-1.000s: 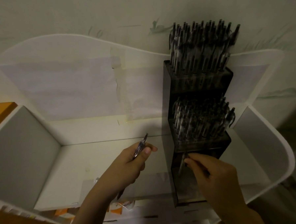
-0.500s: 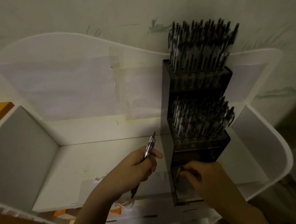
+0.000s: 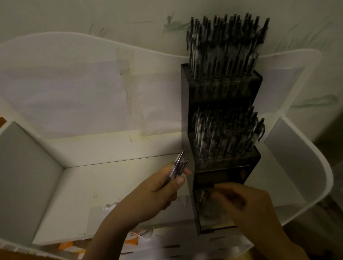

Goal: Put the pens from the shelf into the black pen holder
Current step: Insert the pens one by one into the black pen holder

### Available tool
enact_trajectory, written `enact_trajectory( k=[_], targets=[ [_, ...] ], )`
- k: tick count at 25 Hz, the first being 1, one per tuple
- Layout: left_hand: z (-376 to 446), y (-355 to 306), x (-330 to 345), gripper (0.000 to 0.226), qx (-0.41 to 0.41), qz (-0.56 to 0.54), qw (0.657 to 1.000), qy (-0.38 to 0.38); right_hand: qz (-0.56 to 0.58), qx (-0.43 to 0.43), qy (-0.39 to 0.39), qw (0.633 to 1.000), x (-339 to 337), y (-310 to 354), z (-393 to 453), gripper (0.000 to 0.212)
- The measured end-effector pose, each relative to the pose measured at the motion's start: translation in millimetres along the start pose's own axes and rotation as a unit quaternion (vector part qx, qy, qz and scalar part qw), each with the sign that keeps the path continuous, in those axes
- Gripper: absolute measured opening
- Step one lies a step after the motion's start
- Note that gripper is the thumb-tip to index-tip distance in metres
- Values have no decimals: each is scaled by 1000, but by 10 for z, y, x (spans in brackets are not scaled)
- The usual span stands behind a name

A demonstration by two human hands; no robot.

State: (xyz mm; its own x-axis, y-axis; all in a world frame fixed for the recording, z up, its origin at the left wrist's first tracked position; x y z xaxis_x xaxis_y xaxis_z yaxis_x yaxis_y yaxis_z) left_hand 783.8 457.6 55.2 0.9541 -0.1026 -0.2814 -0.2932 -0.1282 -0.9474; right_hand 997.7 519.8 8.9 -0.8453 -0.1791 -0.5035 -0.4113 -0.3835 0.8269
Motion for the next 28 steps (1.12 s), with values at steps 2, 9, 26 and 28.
enact_trajectory(
  k=[2,9,26,28],
  targets=[
    [6,-25,26,28,-4,9,1000,25,100,17,-38,994,-105,138,50,15],
    [111,-250,208,35,42,67,995,60,224,-9,71,972,-60,457,279,19],
    [114,20,-132,25,-28,138,981,-132,10,-120,-64,991,-203,313,278,15],
    [116,54,-123,24,-26,135,982,-130,5,-107,-44,993,-97,217,285,16]
  ],
)
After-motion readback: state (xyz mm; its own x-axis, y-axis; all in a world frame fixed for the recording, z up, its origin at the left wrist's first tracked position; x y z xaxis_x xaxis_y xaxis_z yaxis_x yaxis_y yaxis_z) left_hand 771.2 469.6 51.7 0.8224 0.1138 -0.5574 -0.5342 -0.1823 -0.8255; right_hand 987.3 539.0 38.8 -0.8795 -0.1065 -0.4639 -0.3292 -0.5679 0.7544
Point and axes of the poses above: each hand's wrist, its own z-axis towards the middle knuckle, its own x-axis out of the palm, y = z × x, the point moved 2 cm from there along z, towards the middle knuckle, and after that the axes turned 1 degree about x, right-handed, at the moved point
